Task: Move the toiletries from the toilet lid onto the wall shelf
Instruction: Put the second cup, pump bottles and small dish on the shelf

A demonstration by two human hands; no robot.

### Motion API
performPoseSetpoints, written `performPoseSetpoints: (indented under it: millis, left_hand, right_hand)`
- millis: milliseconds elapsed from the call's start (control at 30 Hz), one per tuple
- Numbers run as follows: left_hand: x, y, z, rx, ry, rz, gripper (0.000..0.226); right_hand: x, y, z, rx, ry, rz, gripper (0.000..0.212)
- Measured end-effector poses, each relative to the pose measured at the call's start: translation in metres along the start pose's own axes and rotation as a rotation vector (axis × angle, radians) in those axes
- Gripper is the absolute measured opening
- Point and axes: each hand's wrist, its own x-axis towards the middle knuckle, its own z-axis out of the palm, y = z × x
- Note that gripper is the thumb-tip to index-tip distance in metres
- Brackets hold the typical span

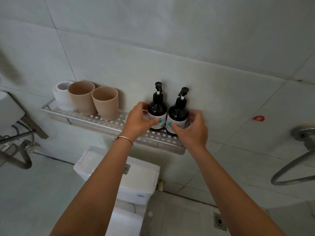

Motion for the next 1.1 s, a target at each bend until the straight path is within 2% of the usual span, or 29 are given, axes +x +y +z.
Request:
performPoseSetpoints:
  millis: [133,233,300,400,500,1100]
  left_hand:
    - [0.002,0.005,-0.007,0.010,-0.150,0.044,0.065]
    - [0.001,0.010,-0.003,0.012,-0.087,0.030,0.073]
    - [0.001,0.009,0.000,0.029,-0.036,0.023,0.069]
    - [0.003,0.006,-0.001,0.043,-0.073,0.034,0.066]
    - [0.004,0.005,-0.005,0.053,-0.119,0.049,0.069]
    - [0.002,0.005,-0.001,0.079,-0.145,0.081,0.067]
  right_hand:
    - [-0.001,0.001,-0.002,0.003,-0.008,-0.034,0.064]
    - [0.000,-0.001,-0.002,-0.025,0.013,-0.010,0.073]
    - [0.001,-0.001,-0.004,-0.055,0.007,-0.018,0.071]
    - [0.001,0.003,-0.007,-0.097,-0.021,-0.064,0.065]
    - [0.001,0.003,-0.008,-0.116,-0.018,-0.078,0.068]
    - [-0.008,-0.003,-0.011,-0.167,0.047,-0.037,0.060]
